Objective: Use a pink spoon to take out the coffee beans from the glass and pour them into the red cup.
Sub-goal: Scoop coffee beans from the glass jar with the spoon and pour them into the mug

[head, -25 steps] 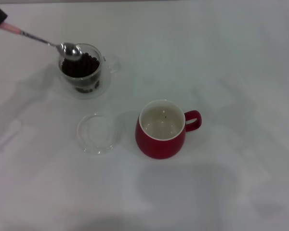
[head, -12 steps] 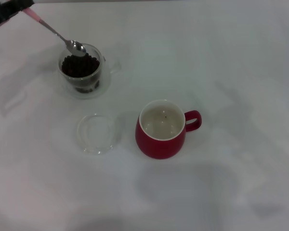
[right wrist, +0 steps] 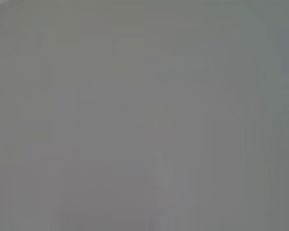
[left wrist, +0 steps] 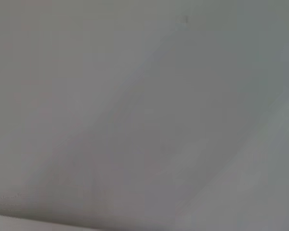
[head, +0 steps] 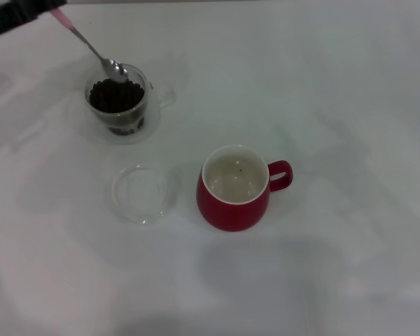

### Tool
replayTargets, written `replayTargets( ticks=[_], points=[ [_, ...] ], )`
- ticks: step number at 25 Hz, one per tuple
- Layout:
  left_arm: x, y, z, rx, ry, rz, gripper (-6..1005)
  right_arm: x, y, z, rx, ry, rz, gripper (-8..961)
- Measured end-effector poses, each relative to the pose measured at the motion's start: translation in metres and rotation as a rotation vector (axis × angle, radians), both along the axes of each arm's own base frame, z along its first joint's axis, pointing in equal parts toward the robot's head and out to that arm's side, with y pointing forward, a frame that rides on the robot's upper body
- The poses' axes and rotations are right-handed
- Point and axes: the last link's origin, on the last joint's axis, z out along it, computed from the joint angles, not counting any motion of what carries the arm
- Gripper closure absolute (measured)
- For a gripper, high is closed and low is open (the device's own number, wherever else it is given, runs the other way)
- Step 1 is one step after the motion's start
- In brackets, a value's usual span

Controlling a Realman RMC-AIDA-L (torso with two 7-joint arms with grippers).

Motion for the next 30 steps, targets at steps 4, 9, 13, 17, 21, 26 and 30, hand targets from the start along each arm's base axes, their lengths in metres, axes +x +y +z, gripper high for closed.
replayTargets(
  ticks=[4,9,13,17,21,26,30],
  points=[
    [0.000,0.001,-0.016,-0.014,0.036,0.022,875,0.001,0.001,0.000,-0.006,-0.002,-0.006,187],
    [-0.001,-0.002,-0.029,-0.014,0.040,0.046,876,0.004,0.000,0.000,-0.008,-0.005,-0.023,187],
    [0.000,-0.002,-0.034,-0.014,0.027,0.059,876,0.005,-0.001,0.000,-0.007,-0.005,-0.029,187],
    [0.000,-0.003,-0.038,-0.013,-0.012,0.095,876,0.006,-0.001,0.000,-0.011,-0.006,-0.036,187],
    [-0.005,-0.008,-0.041,-0.023,-0.048,0.140,875,0.007,0.001,0.000,-0.013,-0.007,-0.050,187],
    [-0.014,-0.017,-0.045,-0.014,-0.097,0.190,875,0.007,0.004,0.001,-0.011,-0.010,-0.048,187],
    [-0.024,-0.026,-0.045,0.010,-0.152,0.238,875,0.008,0.006,0.002,-0.010,-0.012,-0.058,187]
  ],
)
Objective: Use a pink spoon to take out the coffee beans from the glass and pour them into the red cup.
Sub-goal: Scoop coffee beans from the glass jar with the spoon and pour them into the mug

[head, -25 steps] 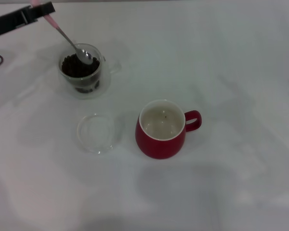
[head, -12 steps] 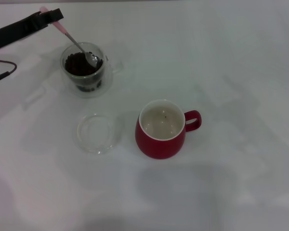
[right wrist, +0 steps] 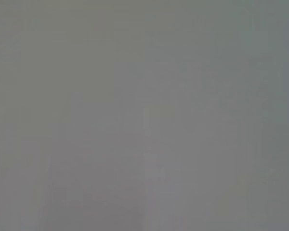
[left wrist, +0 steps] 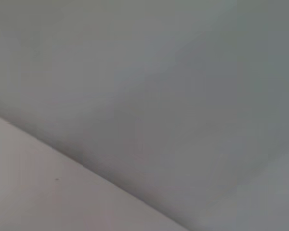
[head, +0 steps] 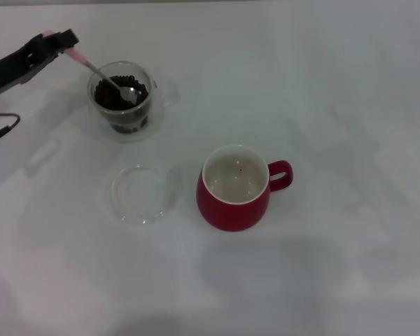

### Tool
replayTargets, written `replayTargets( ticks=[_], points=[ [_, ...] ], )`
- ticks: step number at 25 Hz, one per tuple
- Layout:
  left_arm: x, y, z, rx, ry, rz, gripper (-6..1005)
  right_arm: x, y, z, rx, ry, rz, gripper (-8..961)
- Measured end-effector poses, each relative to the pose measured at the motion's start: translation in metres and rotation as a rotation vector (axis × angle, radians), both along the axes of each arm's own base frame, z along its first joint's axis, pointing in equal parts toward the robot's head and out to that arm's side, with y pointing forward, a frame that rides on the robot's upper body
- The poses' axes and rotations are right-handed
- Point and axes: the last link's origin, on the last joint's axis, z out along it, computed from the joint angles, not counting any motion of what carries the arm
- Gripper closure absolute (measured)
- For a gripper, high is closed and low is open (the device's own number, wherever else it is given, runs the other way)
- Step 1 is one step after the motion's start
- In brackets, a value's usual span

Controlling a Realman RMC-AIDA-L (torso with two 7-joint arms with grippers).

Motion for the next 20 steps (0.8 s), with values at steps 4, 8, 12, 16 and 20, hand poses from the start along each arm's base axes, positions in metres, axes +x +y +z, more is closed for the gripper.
replayTargets(
  ticks=[4,8,12,16,20],
  points=[
    [-0.006,-0.007,-0.002,0.007,-0.037,0.034,876,0.002,0.004,-0.001,-0.007,-0.005,-0.016,187],
    [-0.009,-0.012,-0.005,0.005,-0.081,0.056,876,0.002,0.006,-0.001,-0.008,-0.007,-0.021,187],
    [-0.014,-0.017,-0.006,0.016,-0.137,0.093,876,0.002,0.008,0.000,-0.009,-0.008,-0.021,187],
    [-0.019,-0.022,-0.005,0.030,-0.188,0.125,875,0.004,0.009,-0.001,-0.014,-0.010,-0.039,187],
    [-0.022,-0.027,-0.004,0.048,-0.228,0.147,875,0.004,0.012,-0.003,-0.023,-0.012,-0.042,187]
  ],
)
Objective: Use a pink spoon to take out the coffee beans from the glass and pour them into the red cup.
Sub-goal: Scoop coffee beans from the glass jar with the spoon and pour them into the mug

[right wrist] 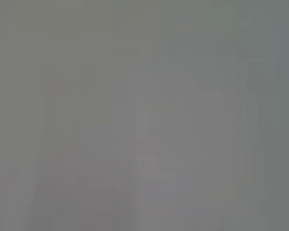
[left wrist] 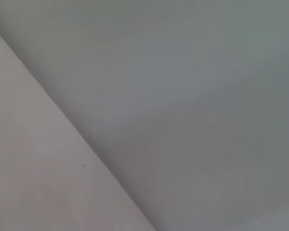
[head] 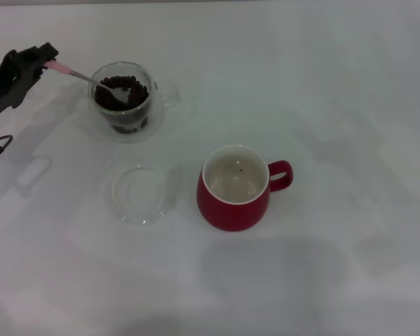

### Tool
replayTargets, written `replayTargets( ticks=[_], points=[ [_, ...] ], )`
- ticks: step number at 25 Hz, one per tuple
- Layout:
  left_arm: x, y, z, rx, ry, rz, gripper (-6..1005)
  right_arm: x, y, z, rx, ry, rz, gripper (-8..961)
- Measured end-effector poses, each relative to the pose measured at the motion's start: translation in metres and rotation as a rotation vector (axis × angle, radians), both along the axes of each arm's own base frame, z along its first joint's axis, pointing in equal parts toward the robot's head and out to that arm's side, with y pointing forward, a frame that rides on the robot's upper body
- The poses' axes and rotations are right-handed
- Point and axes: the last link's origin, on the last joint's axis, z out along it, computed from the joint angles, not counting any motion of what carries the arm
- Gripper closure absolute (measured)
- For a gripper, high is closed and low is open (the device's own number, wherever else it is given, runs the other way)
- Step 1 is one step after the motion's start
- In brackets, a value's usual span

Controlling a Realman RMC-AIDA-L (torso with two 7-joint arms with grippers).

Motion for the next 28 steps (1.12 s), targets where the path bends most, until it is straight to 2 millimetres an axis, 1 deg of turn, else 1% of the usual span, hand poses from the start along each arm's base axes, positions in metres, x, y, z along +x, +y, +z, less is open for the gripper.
replayTargets(
  ticks=[8,15,21,28],
  points=[
    [-0.009,-0.011,0.008,0.040,-0.061,0.027,875,0.000,0.003,-0.001,-0.006,-0.001,-0.004,187],
    [-0.004,-0.015,0.015,0.050,-0.091,-0.029,875,-0.003,0.007,-0.002,-0.012,0.001,0.006,187],
    [0.019,-0.014,0.011,-0.015,-0.095,-0.167,874,-0.005,0.010,-0.003,-0.013,-0.003,0.015,187],
    [0.051,-0.007,-0.005,-0.132,-0.091,-0.297,874,-0.004,0.011,-0.003,-0.013,-0.005,0.012,187]
  ],
)
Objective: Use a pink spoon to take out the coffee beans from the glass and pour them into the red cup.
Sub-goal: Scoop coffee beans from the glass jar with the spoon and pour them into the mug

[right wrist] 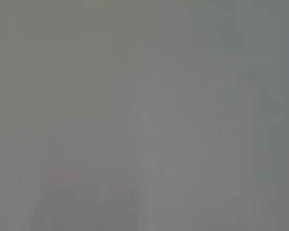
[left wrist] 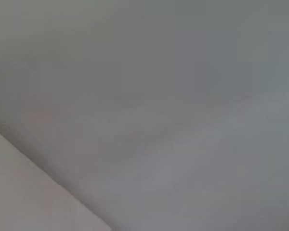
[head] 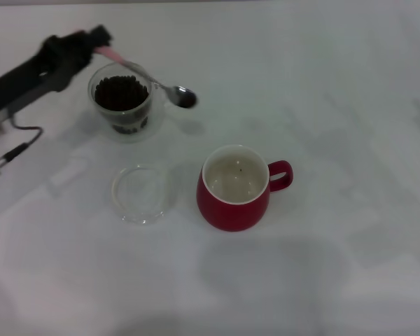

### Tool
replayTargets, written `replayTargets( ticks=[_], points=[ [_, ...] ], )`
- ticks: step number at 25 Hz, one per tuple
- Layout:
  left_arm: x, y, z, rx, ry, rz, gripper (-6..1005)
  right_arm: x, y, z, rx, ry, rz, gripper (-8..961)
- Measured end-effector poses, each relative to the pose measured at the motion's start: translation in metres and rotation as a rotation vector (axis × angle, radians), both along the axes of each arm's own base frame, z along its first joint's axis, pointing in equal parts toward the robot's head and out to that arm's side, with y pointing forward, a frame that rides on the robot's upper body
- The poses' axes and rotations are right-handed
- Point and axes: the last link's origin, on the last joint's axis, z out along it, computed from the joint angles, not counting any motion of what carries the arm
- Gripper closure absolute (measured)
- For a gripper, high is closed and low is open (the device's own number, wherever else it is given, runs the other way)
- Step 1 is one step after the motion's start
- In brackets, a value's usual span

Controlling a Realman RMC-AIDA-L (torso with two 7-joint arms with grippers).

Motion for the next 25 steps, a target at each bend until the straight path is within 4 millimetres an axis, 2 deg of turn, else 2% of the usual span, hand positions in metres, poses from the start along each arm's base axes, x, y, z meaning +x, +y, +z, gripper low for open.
replayTargets(
  ticks=[9,25],
  points=[
    [0.039,0.008,-0.023,-0.136,0.081,-0.171,875,0.002,-0.002,0.001,0.003,-0.001,-0.010,187],
    [0.062,0.011,-0.028,-0.180,0.300,-0.396,876,0.007,-0.009,0.001,-0.001,0.006,-0.029,187]
  ],
)
